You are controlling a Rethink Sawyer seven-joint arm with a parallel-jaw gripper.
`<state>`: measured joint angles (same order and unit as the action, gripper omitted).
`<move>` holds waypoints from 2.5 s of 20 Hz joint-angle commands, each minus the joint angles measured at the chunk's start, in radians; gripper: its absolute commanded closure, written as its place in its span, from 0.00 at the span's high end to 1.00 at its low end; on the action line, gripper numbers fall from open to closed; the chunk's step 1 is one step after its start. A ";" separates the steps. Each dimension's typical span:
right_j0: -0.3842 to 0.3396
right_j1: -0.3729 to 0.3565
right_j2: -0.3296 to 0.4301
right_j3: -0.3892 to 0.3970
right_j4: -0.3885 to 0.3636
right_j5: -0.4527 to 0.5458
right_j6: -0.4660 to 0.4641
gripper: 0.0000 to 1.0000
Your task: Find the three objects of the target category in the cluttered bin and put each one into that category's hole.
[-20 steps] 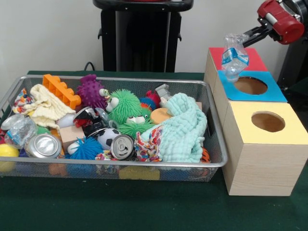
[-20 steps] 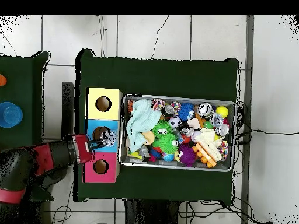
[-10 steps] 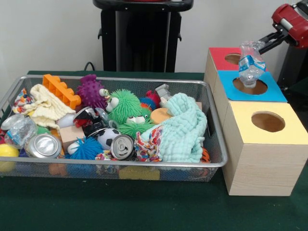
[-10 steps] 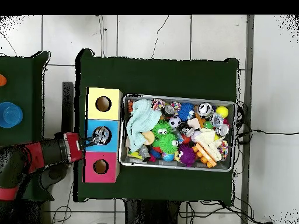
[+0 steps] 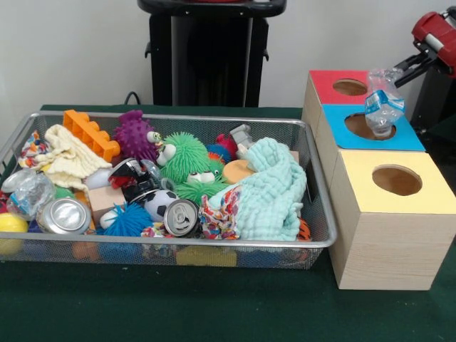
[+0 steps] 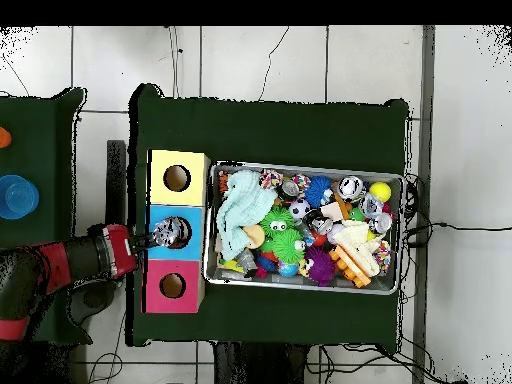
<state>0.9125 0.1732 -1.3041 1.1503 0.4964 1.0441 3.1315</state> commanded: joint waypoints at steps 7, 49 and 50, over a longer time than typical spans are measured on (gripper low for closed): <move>-0.031 0.107 0.062 -0.061 0.067 -0.059 0.332 0.00; -0.017 0.110 0.047 -0.008 0.087 -0.130 0.346 1.00; -0.016 0.111 0.048 -0.006 0.087 -0.136 0.346 1.00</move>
<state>0.9127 0.2536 -1.3041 1.1481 0.5224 0.9699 3.1315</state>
